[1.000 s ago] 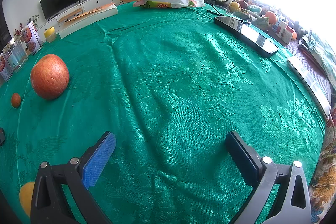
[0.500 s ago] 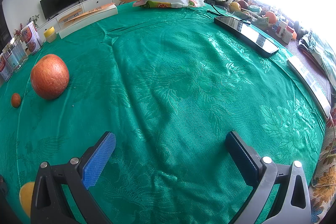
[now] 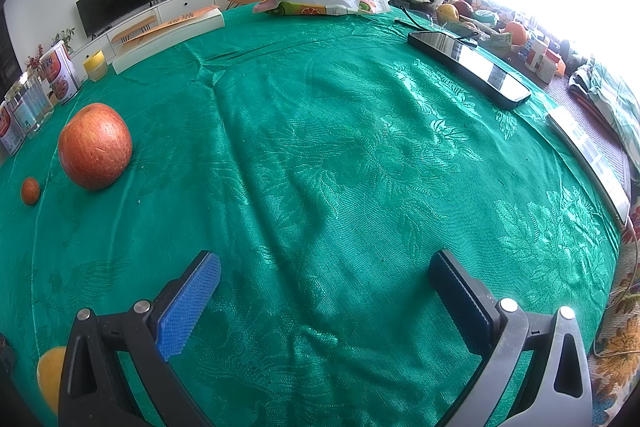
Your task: Organize fruits
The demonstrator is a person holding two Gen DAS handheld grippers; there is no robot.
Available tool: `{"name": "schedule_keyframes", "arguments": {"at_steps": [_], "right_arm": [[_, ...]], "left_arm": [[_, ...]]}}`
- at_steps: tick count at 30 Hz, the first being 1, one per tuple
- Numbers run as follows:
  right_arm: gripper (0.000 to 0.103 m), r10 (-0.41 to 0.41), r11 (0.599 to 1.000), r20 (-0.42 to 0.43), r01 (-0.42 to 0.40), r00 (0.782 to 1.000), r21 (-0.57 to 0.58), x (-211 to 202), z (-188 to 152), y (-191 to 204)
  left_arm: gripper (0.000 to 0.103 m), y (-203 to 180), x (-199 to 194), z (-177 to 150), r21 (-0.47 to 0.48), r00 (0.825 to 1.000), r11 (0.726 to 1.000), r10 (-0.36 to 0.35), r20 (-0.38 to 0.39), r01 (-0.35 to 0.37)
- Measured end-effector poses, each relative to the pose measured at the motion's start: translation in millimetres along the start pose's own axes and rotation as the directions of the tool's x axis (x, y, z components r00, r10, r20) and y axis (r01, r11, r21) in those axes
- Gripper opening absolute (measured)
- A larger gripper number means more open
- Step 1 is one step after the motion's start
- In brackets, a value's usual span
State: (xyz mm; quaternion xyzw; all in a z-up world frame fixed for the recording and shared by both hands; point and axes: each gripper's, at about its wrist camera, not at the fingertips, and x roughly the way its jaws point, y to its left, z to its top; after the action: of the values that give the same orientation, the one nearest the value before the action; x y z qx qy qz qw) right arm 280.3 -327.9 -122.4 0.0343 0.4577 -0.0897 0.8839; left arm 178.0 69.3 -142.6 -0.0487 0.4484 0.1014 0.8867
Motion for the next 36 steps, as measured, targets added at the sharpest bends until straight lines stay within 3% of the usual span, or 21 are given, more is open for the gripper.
{"name": "schedule_keyframes", "arguments": {"at_steps": [33,36], "right_arm": [[0.103,0.001,1.0,0.0,-0.001,1.0,-0.004,-0.6,-0.4,0.2],[0.103,0.034,0.998,-0.057,-0.036,0.998,-0.042,-2.1,0.8,0.1]], "left_arm": [[0.102,0.0,0.3,0.3,-0.001,1.0,1.0,-0.001,0.0,0.001],[0.102,0.1,0.3,0.3,-0.001,1.0,1.0,-0.001,0.0,0.001]]}}
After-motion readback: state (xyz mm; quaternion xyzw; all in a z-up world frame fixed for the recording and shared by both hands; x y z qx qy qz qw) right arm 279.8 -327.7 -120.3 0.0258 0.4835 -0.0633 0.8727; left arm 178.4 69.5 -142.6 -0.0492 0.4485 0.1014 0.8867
